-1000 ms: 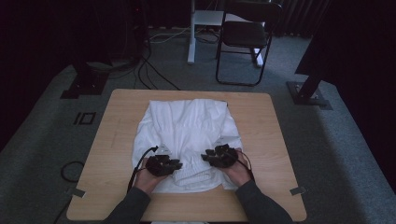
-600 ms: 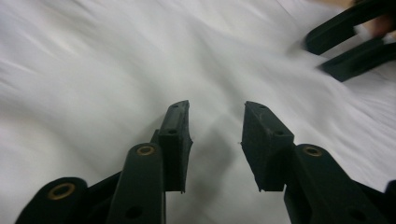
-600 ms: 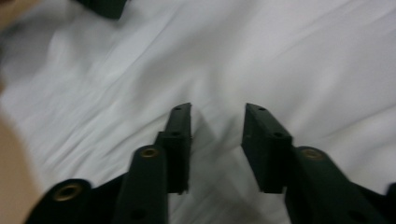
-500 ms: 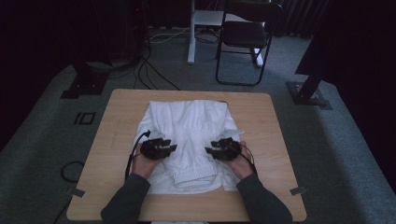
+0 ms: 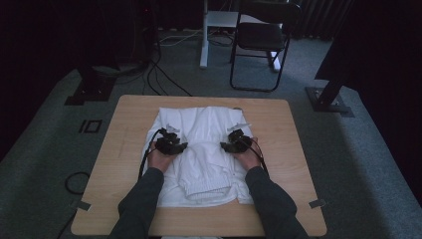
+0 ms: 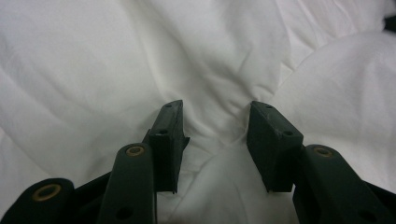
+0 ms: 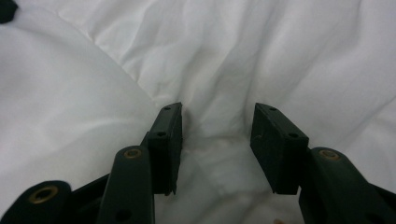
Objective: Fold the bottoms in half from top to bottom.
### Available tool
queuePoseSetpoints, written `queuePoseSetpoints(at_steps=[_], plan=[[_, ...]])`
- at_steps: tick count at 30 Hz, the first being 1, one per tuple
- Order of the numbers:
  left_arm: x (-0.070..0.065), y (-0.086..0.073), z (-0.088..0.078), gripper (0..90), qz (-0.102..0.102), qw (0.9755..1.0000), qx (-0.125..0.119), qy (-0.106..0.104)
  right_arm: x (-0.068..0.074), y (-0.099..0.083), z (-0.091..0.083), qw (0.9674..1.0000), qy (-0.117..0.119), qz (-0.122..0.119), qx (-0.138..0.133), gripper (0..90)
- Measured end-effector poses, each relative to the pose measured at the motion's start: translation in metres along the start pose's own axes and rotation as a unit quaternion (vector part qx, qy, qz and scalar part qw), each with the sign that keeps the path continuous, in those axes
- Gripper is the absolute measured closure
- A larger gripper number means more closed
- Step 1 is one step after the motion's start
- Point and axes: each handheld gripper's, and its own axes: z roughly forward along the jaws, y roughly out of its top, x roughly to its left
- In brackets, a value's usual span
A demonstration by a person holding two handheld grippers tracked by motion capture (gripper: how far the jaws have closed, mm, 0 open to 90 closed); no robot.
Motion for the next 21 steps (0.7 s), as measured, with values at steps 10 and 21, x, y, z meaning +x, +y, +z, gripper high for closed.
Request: queuePoseSetpoints(at_steps=[10, 21], plan=[[-0.028, -0.037, -0.026, 57.1, 0.016, 0.9991, -0.018, -0.034, 0.016, -0.037, -0.031, 0.9999, 0.009, -0.007, -0.013, 53.9], [-0.066, -0.069, -0.050, 57.0, 0.031, 0.9984, -0.021, -0.043, 0.041, -0.078, -0.067, 0.9998, 0.011, -0.009, -0.011, 53.9]])
